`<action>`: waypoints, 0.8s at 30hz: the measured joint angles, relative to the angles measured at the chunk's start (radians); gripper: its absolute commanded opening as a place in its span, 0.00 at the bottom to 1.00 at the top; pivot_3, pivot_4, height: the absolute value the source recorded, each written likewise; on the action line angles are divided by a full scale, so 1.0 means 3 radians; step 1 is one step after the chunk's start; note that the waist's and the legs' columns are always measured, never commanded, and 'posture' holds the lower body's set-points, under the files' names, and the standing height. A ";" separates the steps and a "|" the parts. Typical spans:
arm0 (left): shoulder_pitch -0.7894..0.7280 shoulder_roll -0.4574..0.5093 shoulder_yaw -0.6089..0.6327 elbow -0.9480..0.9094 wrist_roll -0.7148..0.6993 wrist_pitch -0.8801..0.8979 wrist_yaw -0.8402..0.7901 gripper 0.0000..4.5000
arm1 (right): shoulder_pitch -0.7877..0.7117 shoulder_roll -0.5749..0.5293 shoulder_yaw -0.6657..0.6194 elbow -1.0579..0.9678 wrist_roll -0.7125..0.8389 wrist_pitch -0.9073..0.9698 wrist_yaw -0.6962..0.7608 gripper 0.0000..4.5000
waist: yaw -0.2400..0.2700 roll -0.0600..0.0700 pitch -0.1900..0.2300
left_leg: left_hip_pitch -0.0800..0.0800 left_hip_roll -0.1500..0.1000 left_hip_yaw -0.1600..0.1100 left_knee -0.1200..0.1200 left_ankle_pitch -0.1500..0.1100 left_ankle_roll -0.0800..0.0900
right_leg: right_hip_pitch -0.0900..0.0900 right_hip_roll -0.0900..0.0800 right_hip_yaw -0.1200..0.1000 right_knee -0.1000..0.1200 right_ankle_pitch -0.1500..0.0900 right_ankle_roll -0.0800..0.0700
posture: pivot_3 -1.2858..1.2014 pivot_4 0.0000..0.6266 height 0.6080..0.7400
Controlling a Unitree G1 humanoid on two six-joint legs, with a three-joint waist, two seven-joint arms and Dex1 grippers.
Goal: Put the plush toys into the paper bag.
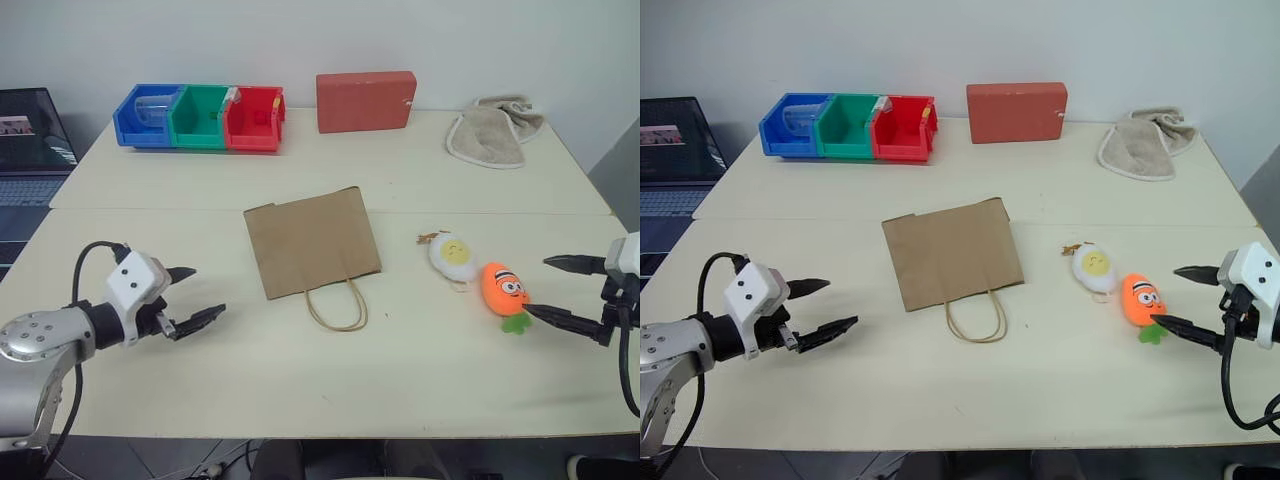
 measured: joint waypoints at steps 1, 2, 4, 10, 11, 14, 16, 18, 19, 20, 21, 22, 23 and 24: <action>0.0002 0.0000 0.0001 0.0000 -0.0001 0.0004 0.0001 1.00 | -0.0007 0.0000 0.0001 0.0000 -0.0001 -0.0002 0.0000 1.00 | 0.0000 0.0000 0.0000 | 0.0000 0.0000 0.0000 0.0000 0.0000 0.0000 | 0.0000 0.0000 0.0000 0.0000 0.0000 0.0000 | 0.52 0.24 1.00; 0.0002 -0.0001 0.0002 0.0000 0.0002 0.0004 0.0011 1.00 | -0.0020 0.0000 0.0005 0.0002 -0.0003 -0.0005 -0.0001 1.00 | 0.0000 0.0000 0.0000 | 0.0000 0.0000 0.0000 0.0000 0.0000 0.0000 | 0.0000 0.0000 0.0000 0.0000 0.0000 0.0000 | 0.52 0.24 1.00; 0.0002 -0.0001 0.0004 -0.0001 0.0007 0.0019 0.0041 1.00 | -0.0052 0.0001 0.0013 0.0002 -0.0004 -0.0009 -0.0001 1.00 | 0.0000 0.0000 0.0000 | 0.0000 0.0000 0.0000 0.0000 0.0000 0.0000 | 0.0000 0.0000 0.0000 0.0000 0.0000 0.0000 | 0.52 0.24 1.00; 0.0045 0.0001 0.0005 -0.0036 -0.0005 0.0076 0.0045 1.00 | -0.0069 0.0014 0.0035 0.0002 -0.0004 -0.0011 -0.0003 1.00 | 0.0000 0.0000 0.0000 | 0.0000 0.0000 0.0000 0.0000 0.0000 0.0000 | 0.0000 0.0000 0.0000 0.0000 0.0000 0.0000 | 0.52 0.24 1.00; 0.0048 0.0002 0.0005 -0.0049 -0.0009 0.0104 0.0039 1.00 | -0.0077 0.0015 0.0037 0.0002 -0.0004 -0.0011 -0.0004 1.00 | 0.0000 0.0000 0.0000 | 0.0000 0.0000 0.0000 0.0000 0.0000 0.0000 | 0.0000 0.0000 0.0000 0.0000 0.0000 0.0000 | 0.52 0.24 1.00; 0.0052 0.0010 0.0005 -0.0069 -0.0041 0.0115 -0.0016 1.00 | -0.0087 0.0024 0.0042 0.0002 -0.0004 -0.0013 -0.0006 1.00 | 0.0000 0.0000 0.0000 | 0.0000 0.0000 0.0000 0.0000 0.0000 0.0000 | 0.0000 0.0000 0.0000 0.0000 0.0000 0.0000 | 0.52 0.24 1.00; 0.0048 0.0009 0.0007 -0.0069 -0.0074 0.0113 -0.0035 1.00 | -0.0087 0.0030 0.0042 0.0002 -0.0005 -0.0013 -0.0006 1.00 | 0.0000 0.0000 0.0000 | 0.0000 0.0000 0.0000 0.0000 0.0000 0.0000 | 0.0000 0.0000 0.0000 0.0000 0.0000 0.0000 | 0.52 0.24 1.00; 0.0045 0.0010 0.0011 -0.0070 -0.0111 0.0107 -0.0079 1.00 | -0.0087 0.0038 0.0042 0.0002 -0.0005 -0.0013 -0.0006 1.00 | 0.0000 0.0000 0.0000 | 0.0000 0.0000 0.0000 0.0000 0.0000 0.0000 | 0.0000 0.0000 0.0000 0.0000 0.0000 0.0000 | 0.52 0.24 1.00; 0.0044 0.0010 0.0011 -0.0070 -0.0124 0.0107 -0.0086 1.00 | -0.0087 0.0040 0.0042 0.0002 -0.0005 -0.0013 -0.0006 1.00 | 0.0000 0.0000 0.0000 | 0.0000 0.0000 0.0000 0.0000 0.0000 0.0000 | 0.0000 0.0000 0.0000 0.0000 0.0000 0.0000 | 0.52 0.24 1.00; 0.0044 0.0010 0.0011 -0.0070 -0.0129 0.0106 -0.0087 1.00 | -0.0086 0.0041 0.0042 0.0002 -0.0005 -0.0013 -0.0006 1.00 | 0.0000 0.0000 0.0000 | 0.0000 0.0000 0.0000 0.0000 0.0000 0.0000 | 0.0000 0.0000 0.0000 0.0000 0.0000 0.0000 | 0.52 0.24 1.00; 0.0044 0.0010 0.0011 -0.0070 -0.0129 0.0106 -0.0088 1.00 | -0.0083 0.0042 0.0042 0.0001 -0.0005 -0.0013 -0.0006 1.00 | 0.0000 0.0000 0.0000 | 0.0000 0.0000 0.0000 0.0000 0.0000 0.0000 | 0.0000 0.0000 0.0000 0.0000 0.0000 0.0000 | 0.52 0.24 1.00; 0.0045 0.0010 0.0011 -0.0070 -0.0129 0.0104 -0.0088 1.00 | -0.0080 0.0044 0.0042 -0.0002 -0.0005 -0.0013 -0.0006 1.00 | 0.0000 0.0000 0.0000 | 0.0000 0.0000 0.0000 0.0000 0.0000 0.0000 | 0.0000 0.0000 0.0000 0.0000 0.0000 0.0000 | 0.52 0.24 1.00; 0.0046 0.0010 0.0011 -0.0070 -0.0128 0.0104 -0.0089 1.00 | -0.0078 0.0046 0.0042 -0.0006 -0.0005 -0.0013 -0.0006 1.00 | 0.0000 0.0000 0.0000 | 0.0000 0.0000 0.0000 0.0000 0.0000 0.0000 | 0.0000 0.0000 0.0000 0.0000 0.0000 0.0000 | 0.52 0.24 1.00; 0.0047 0.0010 0.0011 -0.0071 -0.0128 0.0104 -0.0090 1.00 | -0.0076 0.0046 0.0042 -0.0010 -0.0005 -0.0013 -0.0006 1.00 | 0.0000 0.0000 0.0000 | 0.0000 0.0000 0.0000 0.0000 0.0000 0.0000 | 0.0000 0.0000 0.0000 0.0000 0.0000 0.0000 | 0.52 0.24 1.00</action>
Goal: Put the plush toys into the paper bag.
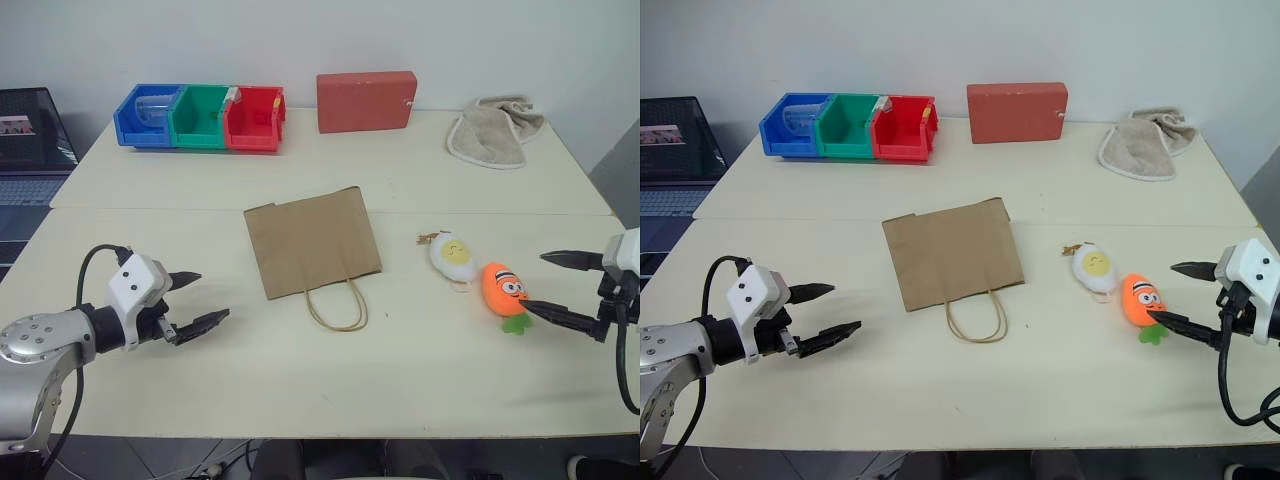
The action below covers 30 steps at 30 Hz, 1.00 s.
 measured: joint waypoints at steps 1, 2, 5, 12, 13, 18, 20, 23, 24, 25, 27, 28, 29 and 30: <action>0.0003 0.0000 0.0000 -0.0001 0.0000 0.0000 -0.0002 1.00 | 0.0000 0.0000 0.0000 -0.0001 0.0000 0.0000 -0.0001 1.00 | 0.0000 0.0000 0.0000 | 0.0000 0.0000 0.0000 0.0000 0.0000 0.0000 | 0.0000 0.0000 0.0000 0.0000 0.0000 0.0000 | 0.52 0.24 1.00; 0.0005 0.0000 0.0000 -0.0003 0.0000 0.0000 -0.0003 1.00 | 0.0001 0.0001 0.0000 -0.0002 0.0000 0.0000 -0.0001 1.00 | 0.0000 0.0000 0.0000 | 0.0000 0.0000 0.0000 0.0000 0.0000 0.0000 | 0.0000 0.0000 0.0000 0.0000 0.0000 0.0000 | 0.52 0.24 1.00; 0.0014 0.0000 0.0000 -0.0009 0.0001 -0.0002 -0.0005 1.00 | 0.0013 0.0004 0.0000 -0.0012 0.0002 0.0000 -0.0002 1.00 | 0.0000 0.0000 0.0000 | 0.0000 0.0000 0.0000 0.0000 0.0000 0.0000 | 0.0000 0.0000 0.0000 0.0000 0.0000 0.0000 | 0.52 0.24 1.00; -0.0024 0.0026 -0.0066 -0.0072 0.0001 -0.0009 -0.0112 1.00 | 0.0122 0.0030 -0.0014 -0.0249 0.0037 0.0038 -0.0019 1.00 | 0.0002 0.0000 0.0000 | 0.0000 0.0000 -0.0001 0.0000 0.0000 0.0000 | 0.0000 0.0000 -0.0001 0.0000 0.0000 0.0000 | 0.52 0.24 1.00; -0.0045 0.0027 -0.0103 -0.0112 -0.0002 -0.0008 -0.0143 1.00 | 0.0143 0.0042 -0.0013 -0.0303 0.0041 0.0058 -0.0016 1.00 | 0.0005 0.0000 0.0000 | -0.0001 0.0000 -0.0001 0.0000 0.0000 0.0000 | 0.0000 0.0000 -0.0001 0.0000 0.0000 0.0000 | 0.52 0.24 1.00; -0.0134 0.0045 -0.0213 -0.0278 -0.0056 0.0031 -0.0231 1.00 | 0.0247 0.0071 -0.0052 -0.0583 0.0163 0.0216 -0.0043 1.00 | 0.0005 0.0000 0.0000 | -0.0001 0.0000 -0.0002 0.0000 0.0000 0.0000 | 0.0001 0.0001 -0.0002 0.0001 0.0000 0.0000 | 0.52 0.24 1.00; -0.0210 0.0046 -0.0284 -0.0391 -0.0111 0.0067 -0.0271 0.96 | 0.0270 0.0104 -0.0062 -0.0774 0.0237 0.0301 -0.0070 1.00 | 0.0005 0.0000 0.0000 | -0.0002 0.0000 -0.0002 0.0001 0.0000 0.0000 | 0.0001 0.0000 -0.0001 0.0000 0.0000 0.0000 | 0.52 0.24 1.00; -0.0270 0.0049 -0.0472 -0.0501 -0.0113 0.0022 -0.0353 0.81 | 0.0299 0.0133 -0.0073 -0.1052 0.0370 0.0427 -0.0140 1.00 | 0.0005 0.0000 0.0000 | 0.0000 0.0000 -0.0002 0.0001 0.0000 0.0000 | 0.0002 0.0000 -0.0001 -0.0001 0.0000 0.0000 | 0.52 0.24 1.00; -0.0286 0.0047 -0.0551 -0.0523 -0.0109 0.0013 -0.0375 0.73 | 0.0307 0.0146 -0.0075 -0.1109 0.0413 0.0467 -0.0163 1.00 | 0.0005 0.0000 0.0000 | 0.0000 0.0000 -0.0002 0.0001 0.0000 0.0000 | 0.0002 0.0000 -0.0001 0.0000 0.0000 0.0000 | 0.52 0.24 1.00; -0.0329 0.0038 -0.0636 -0.0532 -0.0105 0.0009 -0.0394 0.65 | 0.0328 0.0162 -0.0080 -0.1161 0.0441 0.0500 -0.0195 1.00 | 0.0005 0.0000 0.0000 | 0.0000 0.0000 -0.0002 0.0001 0.0000 0.0000 | 0.0003 0.0000 -0.0001 0.0000 0.0000 0.0000 | 0.52 0.24 1.00; -0.0479 -0.0050 -0.0854 -0.0544 -0.0102 -0.0013 -0.0438 0.51 | 0.0373 0.0206 -0.0070 -0.1288 0.0503 0.0580 -0.0267 1.00 | 0.0014 0.0000 0.0000 | 0.0000 -0.0001 -0.0002 0.0002 0.0000 0.0000 | 0.0004 0.0000 -0.0002 -0.0001 0.0000 0.0000 | 0.52 0.24 1.00; -0.0520 -0.0087 -0.0935 -0.0543 -0.0098 -0.0032 -0.0444 0.44 | 0.0385 0.0227 -0.0064 -0.1341 0.0544 0.0604 -0.0289 1.00 | 0.0013 0.0000 0.0000 | 0.0000 -0.0001 -0.0002 0.0003 0.0000 0.0000 | 0.0005 0.0000 -0.0001 -0.0002 0.0000 0.0000 | 0.52 0.24 1.00; -0.0576 -0.0122 -0.1032 -0.0514 -0.0058 -0.0085 -0.0456 0.37 | 0.0417 0.0242 -0.0065 -0.1394 0.0562 0.0625 -0.0308 1.00 | 0.0012 0.0000 0.0000 | 0.0000 -0.0001 -0.0002 0.0003 0.0000 0.0000 | 0.0005 0.0000 -0.0001 -0.0003 0.0000 0.0000 | 0.52 0.24 1.00; -0.0641 -0.0171 -0.1121 -0.0485 -0.0010 -0.0146 -0.0470 0.30 | 0.0433 0.0261 -0.0053 -0.1438 0.0566 0.0651 -0.0338 1.00 | 0.0012 0.0000 0.0000 | 0.0000 -0.0001 -0.0002 0.0003 0.0000 0.0000 | 0.0006 0.0001 -0.0001 -0.0003 0.0000 0.0000 | 0.52 0.24 1.00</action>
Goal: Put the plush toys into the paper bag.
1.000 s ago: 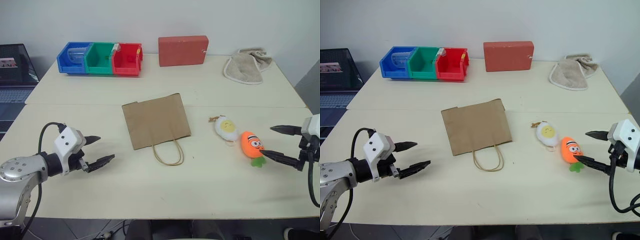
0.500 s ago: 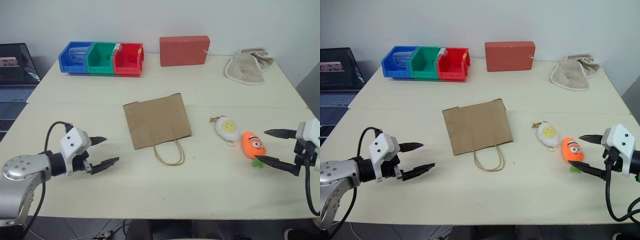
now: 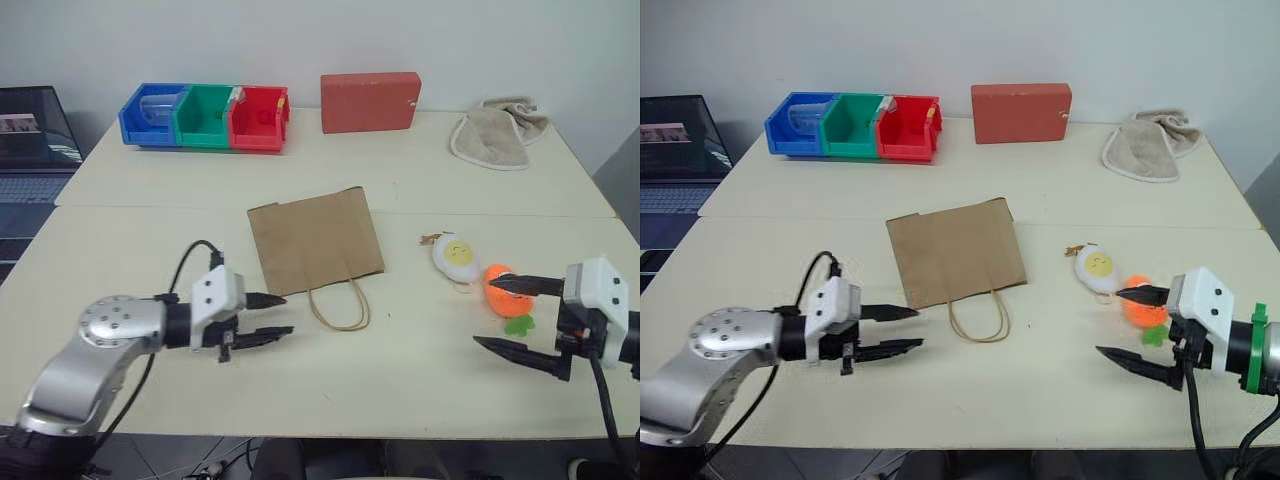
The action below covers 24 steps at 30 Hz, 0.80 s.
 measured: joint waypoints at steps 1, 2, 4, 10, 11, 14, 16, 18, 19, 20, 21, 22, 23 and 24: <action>-0.0066 -0.0046 -0.0097 0.0062 0.0063 -0.0078 -0.0019 0.23 | 0.0019 0.0011 0.0014 -0.0041 0.0007 0.0016 -0.0029 1.00 | 0.0000 0.0000 0.0000 | 0.0001 0.0000 0.0000 0.0000 0.0000 0.0000 | 0.0001 0.0000 0.0000 -0.0001 0.0000 0.0000 | 0.52 0.24 1.00; -0.0125 -0.0093 -0.0192 0.0124 0.0136 -0.0162 -0.0032 0.15 | 0.0055 0.0036 0.0026 -0.0087 0.0022 0.0032 -0.0058 1.00 | 0.0001 0.0000 0.0000 | 0.0001 0.0000 0.0000 0.0000 0.0000 0.0000 | 0.0001 0.0000 0.0000 -0.0001 0.0000 0.0000 | 0.52 0.24 1.00; -0.0160 -0.0179 -0.0335 0.0236 0.0250 -0.0300 -0.0034 0.02 | 0.0118 0.0082 0.0043 -0.0190 0.0060 0.0080 -0.0112 1.00 | 0.0001 0.0000 0.0000 | 0.0000 0.0000 0.0000 0.0000 0.0000 0.0000 | 0.0001 0.0000 0.0000 -0.0002 0.0000 0.0000 | 0.52 0.24 1.00; -0.0193 -0.0264 -0.0312 0.0478 0.0201 -0.0396 -0.0115 0.23 | 0.0295 0.0127 -0.0037 -0.0406 0.0186 0.0194 -0.0237 1.00 | -0.0005 0.0000 0.0000 | 0.0001 0.0001 -0.0001 0.0000 0.0000 0.0001 | 0.0002 0.0002 0.0000 -0.0002 0.0000 0.0000 | 0.52 0.24 1.00; -0.0192 -0.0263 -0.0314 0.0494 0.0204 -0.0429 -0.0153 0.30 | 0.0312 0.0128 -0.0052 -0.0423 0.0198 0.0198 -0.0246 1.00 | -0.0004 0.0000 0.0000 | 0.0001 0.0001 -0.0001 0.0000 0.0000 0.0001 | 0.0002 0.0001 0.0000 -0.0002 0.0000 0.0000 | 0.52 0.24 1.00; -0.0206 -0.0263 -0.0339 0.0521 0.0215 -0.0508 -0.0269 0.52 | 0.0333 0.0128 -0.0053 -0.0447 0.0244 0.0216 -0.0288 1.00 | -0.0003 0.0000 0.0000 | 0.0001 0.0000 -0.0001 0.0001 0.0000 0.0001 | 0.0004 0.0001 0.0000 -0.0005 0.0000 0.0000 | 0.52 0.24 1.00; -0.0245 -0.0270 -0.0389 0.0583 0.0261 -0.0585 -0.0311 0.66 | 0.0337 0.0128 -0.0056 -0.0474 0.0253 0.0233 -0.0322 1.00 | -0.0003 0.0000 0.0000 | 0.0001 0.0000 -0.0001 0.0001 0.0000 0.0001 | 0.0004 0.0001 0.0000 -0.0005 0.0000 0.0000 | 0.52 0.24 1.00; -0.0287 -0.0273 -0.0488 0.0651 0.0385 -0.0738 -0.0345 0.79 | 0.0341 0.0128 -0.0058 -0.0513 0.0264 0.0250 -0.0366 1.00 | -0.0002 0.0000 0.0000 | 0.0000 0.0001 -0.0002 0.0001 0.0000 0.0001 | 0.0004 0.0001 0.0000 -0.0006 0.0000 0.0000 | 0.52 0.24 1.00; -0.0311 -0.0282 -0.0541 0.0712 0.0451 -0.0821 -0.0363 0.79 | 0.0347 0.0128 -0.0057 -0.0535 0.0270 0.0256 -0.0386 1.00 | -0.0002 0.0000 0.0000 | 0.0001 0.0000 -0.0002 0.0000 0.0000 0.0001 | 0.0005 0.0001 0.0000 -0.0007 0.0000 0.0000 | 0.52 0.24 1.00; -0.0335 -0.0301 -0.0588 0.0791 0.0525 -0.0911 -0.0379 0.79 | 0.0348 0.0129 -0.0053 -0.0552 0.0274 0.0263 -0.0405 1.00 | -0.0001 0.0000 0.0000 | 0.0000 0.0000 -0.0002 0.0000 0.0000 0.0001 | 0.0004 0.0001 0.0000 -0.0007 0.0000 0.0000 | 0.52 0.24 1.00; -0.0360 -0.0332 -0.0621 0.0866 0.0579 -0.0975 -0.0381 0.79 | 0.0348 0.0129 -0.0048 -0.0568 0.0279 0.0269 -0.0430 1.00 | -0.0001 0.0000 0.0000 | 0.0000 0.0000 -0.0002 0.0000 0.0000 0.0001 | 0.0004 0.0001 0.0000 -0.0007 0.0000 0.0000 | 0.52 0.24 1.00; -0.0397 -0.0381 -0.0658 0.0944 0.0631 -0.1036 -0.0372 0.79 | 0.0345 0.0130 -0.0032 -0.0578 0.0285 0.0277 -0.0460 1.00 | -0.0001 0.0000 0.0000 | 0.0000 0.0000 -0.0002 0.0000 0.0000 0.0001 | 0.0004 0.0001 -0.0001 -0.0008 0.0000 0.0000 | 0.52 0.24 1.00; -0.0438 -0.0459 -0.0679 0.1023 0.0671 -0.1088 -0.0346 0.79 | 0.0340 0.0131 -0.0009 -0.0587 0.0293 0.0291 -0.0484 1.00 | 0.0000 0.0000 0.0000 | -0.0001 0.0000 -0.0002 0.0001 0.0000 0.0001 | 0.0004 0.0001 0.0000 -0.0008 0.0000 0.0000 | 0.52 0.24 1.00; -0.0479 -0.0515 -0.0716 0.1081 0.0696 -0.1131 -0.0319 0.79 | 0.0332 0.0131 0.0013 -0.0598 0.0314 0.0302 -0.0509 1.00 | 0.0000 0.0000 -0.0001 | -0.0001 0.0000 -0.0002 0.0001 0.0000 0.0001 | 0.0005 0.0001 0.0000 -0.0009 0.0000 0.0000 | 0.52 0.24 1.00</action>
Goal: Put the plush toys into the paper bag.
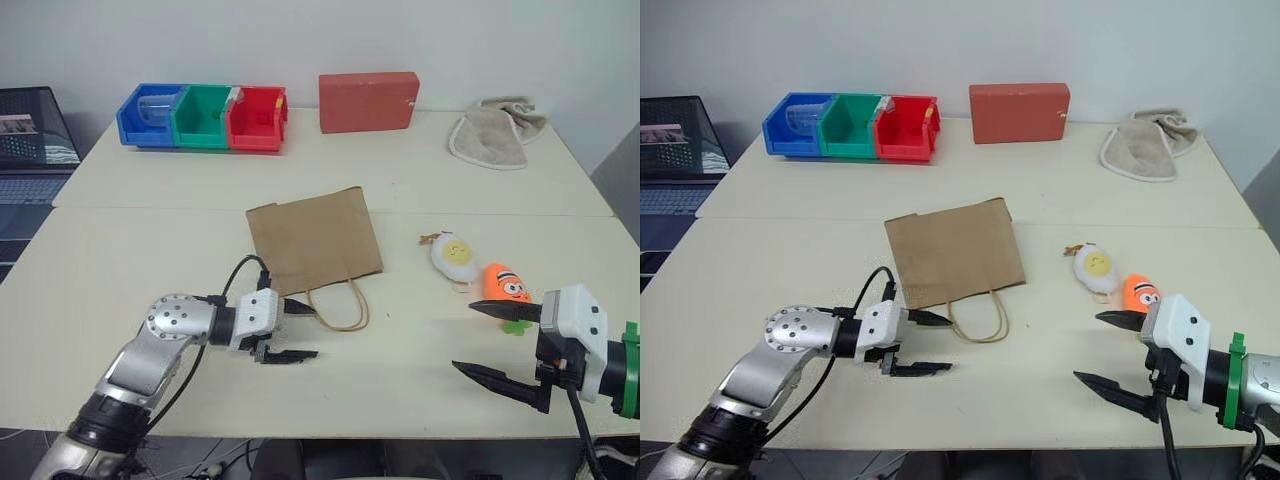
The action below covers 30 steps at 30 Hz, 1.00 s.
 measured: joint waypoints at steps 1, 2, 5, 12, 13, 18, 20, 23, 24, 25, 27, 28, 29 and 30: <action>-0.0049 -0.0064 -0.0024 0.0062 0.0039 -0.0040 0.0013 0.79 | -0.0015 0.0000 0.0025 -0.0010 0.0016 0.0005 -0.0020 1.00 | 0.0000 0.0000 0.0000 | 0.0000 -0.0001 0.0000 0.0000 0.0000 0.0000 | 0.0001 0.0000 0.0000 0.0000 0.0000 0.0001 | 0.52 0.24 1.00; -0.0085 -0.0103 -0.0050 0.0091 0.0060 -0.0058 0.0027 0.79 | -0.0020 0.0000 0.0034 -0.0020 0.0038 0.0009 -0.0029 1.00 | 0.0000 0.0000 0.0000 | 0.0000 -0.0001 0.0000 0.0000 0.0000 0.0000 | 0.0000 0.0000 0.0000 -0.0001 0.0000 0.0001 | 0.52 0.24 1.00; -0.0183 -0.0263 -0.0092 0.0170 0.0060 -0.0042 0.0061 0.79 | -0.0023 -0.0001 0.0041 -0.0044 0.0068 0.0010 -0.0051 1.00 | 0.0001 0.0000 0.0000 | -0.0001 -0.0001 -0.0001 0.0000 0.0000 0.0000 | 0.0001 0.0000 0.0000 0.0000 0.0001 0.0001 | 0.52 0.24 1.00; -0.0424 -0.0530 -0.0361 0.0308 0.0174 -0.0018 0.0064 0.52 | 0.0062 0.0007 0.0045 -0.0045 0.0066 -0.0019 -0.0061 1.00 | 0.0003 0.0000 0.0000 | 0.0000 -0.0002 -0.0004 0.0001 0.0000 0.0000 | 0.0002 0.0000 -0.0002 0.0000 0.0002 0.0003 | 0.52 0.24 1.00; -0.0439 -0.0548 -0.0383 0.0328 0.0195 -0.0021 0.0065 0.45 | 0.0078 0.0013 0.0044 -0.0046 0.0063 -0.0039 -0.0060 1.00 | 0.0003 0.0000 0.0000 | 0.0000 -0.0002 -0.0004 0.0001 0.0000 0.0000 | 0.0002 0.0000 -0.0002 0.0000 0.0002 0.0003 | 0.52 0.24 1.00; -0.0504 -0.0556 -0.0433 0.0441 0.0328 -0.0078 0.0081 0.09 | 0.0162 0.0050 0.0065 -0.0047 0.0022 -0.0105 -0.0059 1.00 | 0.0000 0.0000 -0.0001 | 0.0000 -0.0002 -0.0004 0.0001 0.0000 0.0000 | 0.0002 0.0000 -0.0002 0.0000 0.0002 0.0003 | 0.52 0.24 1.00; -0.0505 -0.0554 -0.0445 0.0441 0.0341 -0.0090 0.0073 0.00 | 0.0176 0.0067 0.0108 -0.0056 -0.0017 -0.0144 -0.0060 1.00 | 0.0002 0.0000 -0.0001 | 0.0000 -0.0002 -0.0004 0.0001 0.0000 0.0000 | 0.0002 0.0000 -0.0002 0.0000 0.0002 0.0003 | 0.52 0.24 1.00; -0.0542 -0.0548 -0.0447 0.0436 0.0340 -0.0066 0.0067 0.00 | 0.0174 0.0079 0.0189 -0.0060 -0.0074 -0.0166 -0.0086 1.00 | 0.0002 0.0000 -0.0001 | 0.0000 -0.0002 -0.0005 0.0001 0.0000 0.0000 | 0.0003 0.0000 -0.0002 0.0000 0.0002 0.0003 | 0.52 0.24 1.00; -0.0561 -0.0543 -0.0440 0.0416 0.0314 0.0000 0.0060 0.00 | 0.0162 0.0083 0.0228 -0.0060 -0.0094 -0.0179 -0.0101 1.00 | 0.0002 0.0000 -0.0001 | 0.0000 -0.0002 -0.0005 0.0001 0.0000 0.0000 | 0.0003 0.0000 -0.0002 0.0000 0.0002 0.0003 | 0.52 0.24 1.00; -0.0572 -0.0542 -0.0406 0.0359 0.0202 0.0177 0.0040 0.00 | 0.0122 0.0087 0.0308 -0.0062 -0.0143 -0.0183 -0.0145 1.00 | 0.0000 0.0000 -0.0001 | -0.0001 -0.0001 -0.0005 0.0002 0.0000 0.0000 | 0.0003 0.0001 -0.0003 0.0000 0.0002 0.0003 | 0.52 0.24 1.00; -0.0620 -0.0538 -0.0319 0.0184 -0.0075 0.0547 -0.0021 0.00 | 0.0019 0.0119 0.0454 -0.0062 -0.0220 -0.0175 -0.0256 1.00 | -0.0004 0.0000 -0.0001 | -0.0002 -0.0001 -0.0005 0.0002 0.0000 0.0000 | 0.0002 0.0001 -0.0003 0.0001 0.0002 0.0003 | 0.52 0.24 1.00; -0.0669 -0.0527 -0.0292 0.0113 -0.0180 0.0689 -0.0056 0.00 | -0.0034 0.0129 0.0511 -0.0062 -0.0241 -0.0173 -0.0309 1.00 | -0.0003 0.0000 -0.0001 | -0.0002 -0.0002 -0.0006 0.0002 0.0000 0.0000 | 0.0002 0.0001 -0.0003 0.0001 0.0002 0.0003 | 0.52 0.24 1.00; -0.0724 -0.0494 -0.0253 0.0029 -0.0297 0.0856 -0.0098 0.00 | -0.0115 0.0137 0.0594 -0.0061 -0.0288 -0.0168 -0.0371 1.00 | -0.0003 0.0000 -0.0001 | -0.0001 -0.0001 -0.0006 0.0002 0.0000 0.0000 | 0.0002 0.0001 -0.0004 0.0001 0.0002 0.0003 | 0.52 0.24 1.00; -0.0787 -0.0455 -0.0215 -0.0013 -0.0405 0.1021 -0.0135 0.00 | -0.0200 0.0170 0.0676 -0.0056 -0.0321 -0.0168 -0.0429 1.00 | -0.0005 0.0000 -0.0001 | -0.0001 -0.0001 -0.0007 0.0002 0.0000 0.0000 | 0.0002 0.0001 -0.0005 0.0001 0.0002 0.0003 | 0.52 0.24 1.00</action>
